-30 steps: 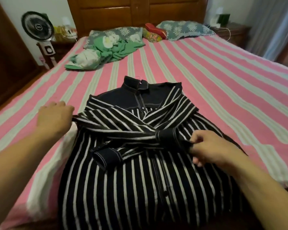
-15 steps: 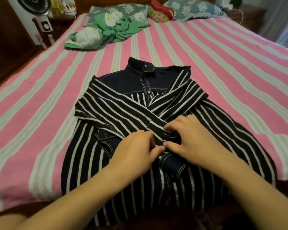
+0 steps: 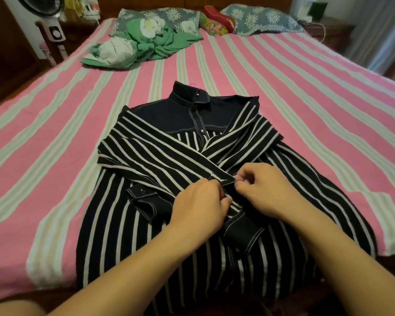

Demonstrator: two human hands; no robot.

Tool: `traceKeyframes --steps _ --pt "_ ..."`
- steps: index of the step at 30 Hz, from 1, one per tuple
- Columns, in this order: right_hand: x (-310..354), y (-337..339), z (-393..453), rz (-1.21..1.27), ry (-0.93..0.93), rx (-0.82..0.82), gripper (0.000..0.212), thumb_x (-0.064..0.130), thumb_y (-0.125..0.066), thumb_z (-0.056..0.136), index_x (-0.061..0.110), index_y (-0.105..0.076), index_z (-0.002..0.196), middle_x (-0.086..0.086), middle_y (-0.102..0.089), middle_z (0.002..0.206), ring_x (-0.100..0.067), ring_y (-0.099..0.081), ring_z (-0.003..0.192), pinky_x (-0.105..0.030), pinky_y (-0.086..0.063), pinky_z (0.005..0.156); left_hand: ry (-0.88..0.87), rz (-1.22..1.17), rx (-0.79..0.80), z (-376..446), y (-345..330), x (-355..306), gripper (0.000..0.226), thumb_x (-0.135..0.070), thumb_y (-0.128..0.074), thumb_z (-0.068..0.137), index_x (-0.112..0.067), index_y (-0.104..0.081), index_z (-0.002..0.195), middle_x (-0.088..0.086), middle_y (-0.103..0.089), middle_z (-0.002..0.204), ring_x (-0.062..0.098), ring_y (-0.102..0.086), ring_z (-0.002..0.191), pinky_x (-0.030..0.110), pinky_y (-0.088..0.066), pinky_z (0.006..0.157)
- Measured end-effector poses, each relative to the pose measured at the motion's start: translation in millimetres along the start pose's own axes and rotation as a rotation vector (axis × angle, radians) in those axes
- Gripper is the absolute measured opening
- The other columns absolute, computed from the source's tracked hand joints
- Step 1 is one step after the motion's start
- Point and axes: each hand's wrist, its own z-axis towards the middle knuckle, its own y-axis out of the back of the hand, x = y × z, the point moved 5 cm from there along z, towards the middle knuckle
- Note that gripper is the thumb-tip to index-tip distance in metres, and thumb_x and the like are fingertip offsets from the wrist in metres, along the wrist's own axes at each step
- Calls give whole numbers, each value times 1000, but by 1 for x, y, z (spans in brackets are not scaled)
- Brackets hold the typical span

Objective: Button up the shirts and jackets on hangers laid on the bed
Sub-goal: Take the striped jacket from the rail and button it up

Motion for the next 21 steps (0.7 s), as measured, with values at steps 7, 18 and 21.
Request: traceKeyframes --steps 7,18,21 --pt "6 -1 -2 193 -130 249 9 24 -69 90 20 -73 82 4 -71 73 -5 -61 62 -21 -47 61 80 -239 14 2 -1 2 16 -37 -61 94 -27 -64 82 -6 -65 81 13 -63 85 38 -54 80" --pt "11 0 -18 589 -146 309 8 21 -73 91 16 -78 88 -12 -76 91 -19 -69 79 -41 -58 86 399 -1271 132 -21 -1 20 12 -3 -63 97 0 -68 87 8 -68 66 18 -70 65 24 -58 63" --pt "13 -2 -18 545 -154 271 8 21 -73 91 19 -79 85 -7 -77 86 -18 -71 79 -36 -58 83 381 -1336 147 -21 -2 18 13 -1 -62 98 0 -68 86 8 -65 70 14 -64 60 21 -56 60"
